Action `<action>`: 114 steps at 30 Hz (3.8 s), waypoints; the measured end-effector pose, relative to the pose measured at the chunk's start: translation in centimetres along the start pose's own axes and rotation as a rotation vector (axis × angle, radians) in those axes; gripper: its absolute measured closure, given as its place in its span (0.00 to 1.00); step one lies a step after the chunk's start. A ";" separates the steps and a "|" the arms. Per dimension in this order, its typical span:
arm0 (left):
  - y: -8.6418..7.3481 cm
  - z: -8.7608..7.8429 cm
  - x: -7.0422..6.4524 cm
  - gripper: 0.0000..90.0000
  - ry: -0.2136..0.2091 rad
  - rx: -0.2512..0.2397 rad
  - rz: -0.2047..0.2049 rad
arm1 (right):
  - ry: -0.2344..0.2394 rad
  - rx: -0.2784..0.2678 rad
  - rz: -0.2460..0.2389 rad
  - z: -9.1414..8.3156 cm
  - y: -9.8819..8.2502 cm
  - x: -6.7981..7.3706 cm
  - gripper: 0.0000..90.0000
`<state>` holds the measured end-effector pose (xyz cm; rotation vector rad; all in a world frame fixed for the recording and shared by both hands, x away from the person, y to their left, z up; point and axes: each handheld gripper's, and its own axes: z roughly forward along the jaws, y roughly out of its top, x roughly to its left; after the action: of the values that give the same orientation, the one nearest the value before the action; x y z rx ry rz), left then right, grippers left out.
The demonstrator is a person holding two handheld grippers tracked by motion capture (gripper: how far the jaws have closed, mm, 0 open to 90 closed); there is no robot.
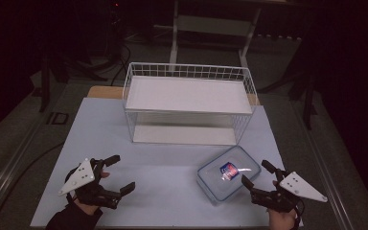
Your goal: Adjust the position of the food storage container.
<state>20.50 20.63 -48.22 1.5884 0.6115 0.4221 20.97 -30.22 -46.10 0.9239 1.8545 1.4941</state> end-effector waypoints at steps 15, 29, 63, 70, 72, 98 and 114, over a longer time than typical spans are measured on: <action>0.1 0.4 -0.3 0.00 -0.019 0.000 0.009 | 0.046 0.038 0.051 -1.0 2.2 -0.3 0.16; 0.2 0.7 -0.6 0.00 -0.024 0.007 0.038 | 0.174 0.308 0.037 -1.3 -1.3 0.2 0.84; 0.3 0.7 -0.9 0.00 -0.040 0.002 0.041 | 0.301 0.507 -0.091 3.8 -3.6 2.5 1.00; 0.3 0.7 -0.9 0.00 -0.045 0.006 0.042 | 0.324 0.512 -0.109 5.3 -3.3 2.8 1.00; 0.3 0.7 -0.9 0.00 -0.045 0.008 0.044 | 0.323 0.489 -0.110 5.1 -2.8 2.7 1.00; 0.2 0.9 -1.0 0.00 -0.051 0.018 0.046 | -0.038 0.451 -0.001 4.9 -3.3 -8.7 1.00; 0.1 1.0 -1.0 0.00 -0.047 0.024 0.045 | 0.055 0.449 -0.005 5.0 -3.2 -5.8 1.00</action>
<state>20.34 19.20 -48.11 1.6327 0.5477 0.4106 27.87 -32.40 -50.15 1.0832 2.2810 1.1251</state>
